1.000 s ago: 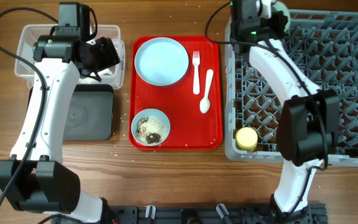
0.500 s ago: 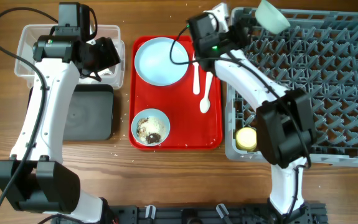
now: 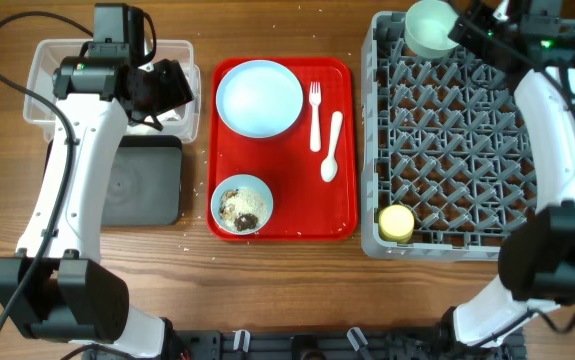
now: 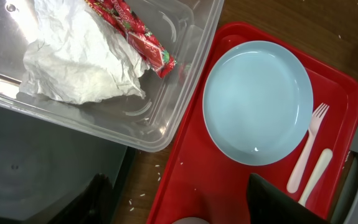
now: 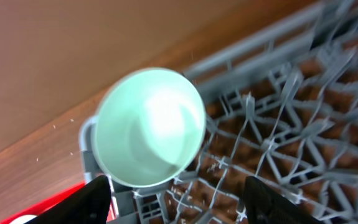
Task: Sort waste into correct bins and load items into the dishwasher rack
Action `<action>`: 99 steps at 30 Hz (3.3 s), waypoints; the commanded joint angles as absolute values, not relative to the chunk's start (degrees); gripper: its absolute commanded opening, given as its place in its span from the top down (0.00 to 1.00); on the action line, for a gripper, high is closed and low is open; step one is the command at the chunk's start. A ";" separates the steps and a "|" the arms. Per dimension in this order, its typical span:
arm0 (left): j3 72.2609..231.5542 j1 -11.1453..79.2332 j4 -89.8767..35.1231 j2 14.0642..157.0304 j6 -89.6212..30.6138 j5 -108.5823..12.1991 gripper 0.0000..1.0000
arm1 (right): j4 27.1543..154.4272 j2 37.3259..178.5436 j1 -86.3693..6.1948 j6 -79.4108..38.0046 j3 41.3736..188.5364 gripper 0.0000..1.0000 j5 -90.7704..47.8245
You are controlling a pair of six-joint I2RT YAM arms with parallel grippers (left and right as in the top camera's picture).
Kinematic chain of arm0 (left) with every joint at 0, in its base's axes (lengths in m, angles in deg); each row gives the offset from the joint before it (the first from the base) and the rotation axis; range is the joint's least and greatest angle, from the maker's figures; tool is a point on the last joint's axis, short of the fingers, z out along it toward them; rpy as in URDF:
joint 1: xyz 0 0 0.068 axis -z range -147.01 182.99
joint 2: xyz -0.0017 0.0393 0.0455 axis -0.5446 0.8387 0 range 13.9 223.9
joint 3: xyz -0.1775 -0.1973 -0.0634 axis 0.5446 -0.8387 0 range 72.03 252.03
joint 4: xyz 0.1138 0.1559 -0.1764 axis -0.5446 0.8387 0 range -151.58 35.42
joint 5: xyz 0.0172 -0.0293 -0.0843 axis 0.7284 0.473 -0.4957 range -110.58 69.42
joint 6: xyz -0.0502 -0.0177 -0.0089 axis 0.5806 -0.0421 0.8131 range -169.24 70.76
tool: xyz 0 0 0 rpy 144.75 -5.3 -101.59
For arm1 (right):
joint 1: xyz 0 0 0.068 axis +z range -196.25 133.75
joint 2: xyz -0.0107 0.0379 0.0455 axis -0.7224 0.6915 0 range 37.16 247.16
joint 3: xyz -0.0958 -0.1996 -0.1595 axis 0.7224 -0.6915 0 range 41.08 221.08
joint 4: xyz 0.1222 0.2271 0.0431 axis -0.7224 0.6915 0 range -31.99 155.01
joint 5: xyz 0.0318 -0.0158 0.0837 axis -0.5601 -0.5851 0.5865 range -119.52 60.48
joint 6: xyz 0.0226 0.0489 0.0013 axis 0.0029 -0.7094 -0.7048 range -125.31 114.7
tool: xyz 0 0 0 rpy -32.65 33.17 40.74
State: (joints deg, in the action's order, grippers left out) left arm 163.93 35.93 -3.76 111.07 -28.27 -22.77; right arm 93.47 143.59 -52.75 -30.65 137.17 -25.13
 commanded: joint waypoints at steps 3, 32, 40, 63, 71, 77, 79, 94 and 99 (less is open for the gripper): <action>164.67 35.72 -3.74 110.56 -27.53 -22.42 0.30 | 93.07 152.32 -51.73 -38.43 136.98 0.45 -17.13; 164.67 35.76 -3.96 110.56 -27.57 -22.40 0.28 | 82.43 155.00 -25.32 1.50 136.98 0.96 -109.48; 164.67 35.76 -3.96 110.56 -27.57 -22.40 0.28 | 78.50 161.45 -26.42 2.07 136.95 0.96 -108.98; 164.69 37.44 -0.53 110.41 -32.53 -27.84 0.30 | 83.48 141.76 -24.12 3.12 137.15 0.08 -76.32; 157.70 59.34 7.93 110.58 -35.13 -28.39 0.21 | 108.75 125.41 -51.57 -5.49 136.95 0.00 -26.82; 140.15 69.05 -8.68 110.67 -34.83 -28.43 0.30 | 108.86 127.97 -51.73 -5.51 134.99 0.00 -26.16; 136.67 69.27 -12.59 110.69 -31.81 -28.43 0.34 | 109.07 127.99 -51.73 -5.84 134.62 0.00 -25.94; 134.97 68.65 -17.46 110.91 -27.72 -25.64 0.96 | 109.90 128.14 -51.73 -5.69 134.37 0.00 -25.55; 150.75 62.23 -1.33 104.16 -27.77 -28.15 0.96 | 109.93 128.14 -51.73 -5.47 134.37 0.01 -25.53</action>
State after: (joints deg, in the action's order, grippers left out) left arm 143.06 66.69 -7.45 108.86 -27.88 -25.44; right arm 109.95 127.22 -51.68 -5.27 134.86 -26.51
